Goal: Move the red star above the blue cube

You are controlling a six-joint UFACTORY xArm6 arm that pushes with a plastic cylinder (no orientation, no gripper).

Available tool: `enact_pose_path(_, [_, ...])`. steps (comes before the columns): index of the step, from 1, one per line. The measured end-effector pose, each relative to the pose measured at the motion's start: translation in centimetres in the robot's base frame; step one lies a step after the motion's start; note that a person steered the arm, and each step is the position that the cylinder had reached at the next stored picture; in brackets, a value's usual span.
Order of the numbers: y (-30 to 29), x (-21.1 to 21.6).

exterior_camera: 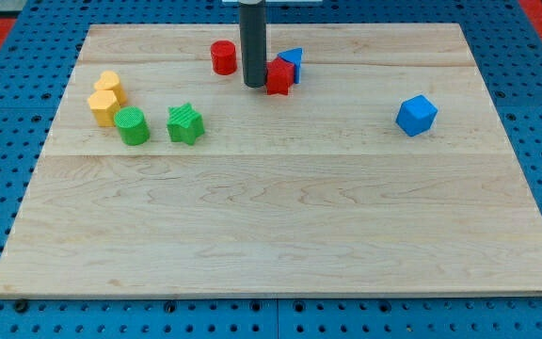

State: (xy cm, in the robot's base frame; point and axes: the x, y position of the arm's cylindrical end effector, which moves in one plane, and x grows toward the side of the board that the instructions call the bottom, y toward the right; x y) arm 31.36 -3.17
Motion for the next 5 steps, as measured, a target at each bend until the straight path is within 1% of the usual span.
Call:
enact_pose_path(1, [-1.5,-0.7])
enact_pose_path(2, [1.6,-0.9])
enact_pose_path(3, [7.6,-0.9])
enact_pose_path(5, [18.4,2.7])
